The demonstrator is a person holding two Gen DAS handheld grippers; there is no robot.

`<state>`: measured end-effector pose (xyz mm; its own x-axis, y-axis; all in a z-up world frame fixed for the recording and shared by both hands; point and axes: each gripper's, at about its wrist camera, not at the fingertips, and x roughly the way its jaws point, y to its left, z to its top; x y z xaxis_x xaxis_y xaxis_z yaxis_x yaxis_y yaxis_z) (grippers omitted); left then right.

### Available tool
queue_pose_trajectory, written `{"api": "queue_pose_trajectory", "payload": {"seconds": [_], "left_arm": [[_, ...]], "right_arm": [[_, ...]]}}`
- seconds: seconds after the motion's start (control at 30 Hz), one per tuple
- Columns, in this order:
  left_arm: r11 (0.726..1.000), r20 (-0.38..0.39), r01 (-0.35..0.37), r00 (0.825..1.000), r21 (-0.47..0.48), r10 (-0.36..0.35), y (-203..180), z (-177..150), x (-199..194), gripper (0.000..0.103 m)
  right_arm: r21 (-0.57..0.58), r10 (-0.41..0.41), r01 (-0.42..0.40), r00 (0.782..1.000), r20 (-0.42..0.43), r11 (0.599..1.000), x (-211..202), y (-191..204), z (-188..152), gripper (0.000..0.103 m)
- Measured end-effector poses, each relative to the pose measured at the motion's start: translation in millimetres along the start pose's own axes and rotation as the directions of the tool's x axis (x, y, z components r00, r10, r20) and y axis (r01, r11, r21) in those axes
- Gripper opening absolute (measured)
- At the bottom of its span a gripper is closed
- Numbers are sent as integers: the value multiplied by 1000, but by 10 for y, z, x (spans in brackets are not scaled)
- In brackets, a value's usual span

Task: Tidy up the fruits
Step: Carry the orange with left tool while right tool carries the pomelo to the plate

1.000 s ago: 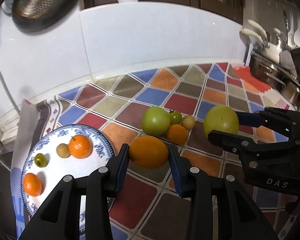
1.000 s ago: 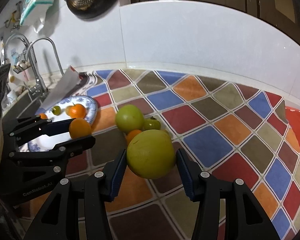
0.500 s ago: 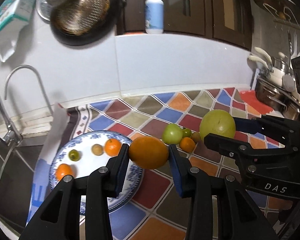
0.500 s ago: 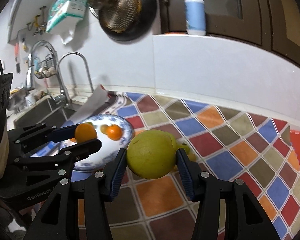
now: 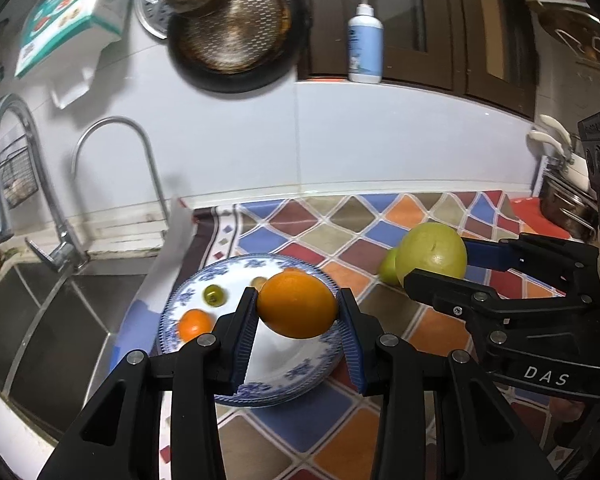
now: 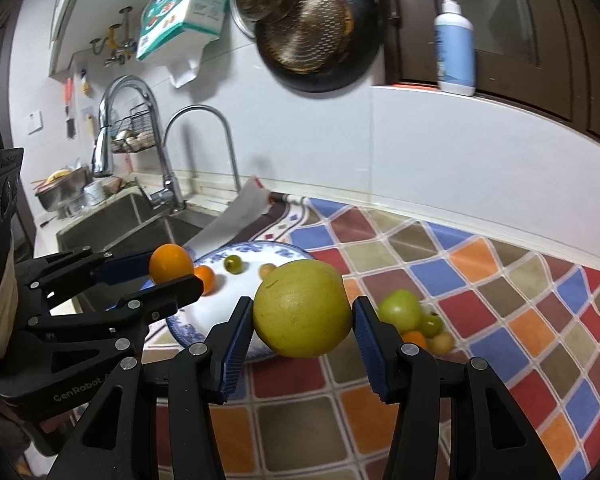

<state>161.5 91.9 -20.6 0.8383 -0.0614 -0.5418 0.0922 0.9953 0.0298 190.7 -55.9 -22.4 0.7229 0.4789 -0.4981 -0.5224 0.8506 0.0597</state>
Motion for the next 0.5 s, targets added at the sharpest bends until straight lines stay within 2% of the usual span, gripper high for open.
{"api": "queue_pose_trajectory", "payload": {"seconds": [0.37, 0.5], "left_arm": [[997, -60, -57, 997, -50, 54, 354, -88, 295, 39], [996, -106, -54, 993, -69, 47, 451, -158, 507, 39]], "right_arm": [[-61, 67, -70, 996, -55, 996, 508, 238, 131, 51], [-51, 88, -92, 992, -86, 994, 724, 245, 131, 51]]}}
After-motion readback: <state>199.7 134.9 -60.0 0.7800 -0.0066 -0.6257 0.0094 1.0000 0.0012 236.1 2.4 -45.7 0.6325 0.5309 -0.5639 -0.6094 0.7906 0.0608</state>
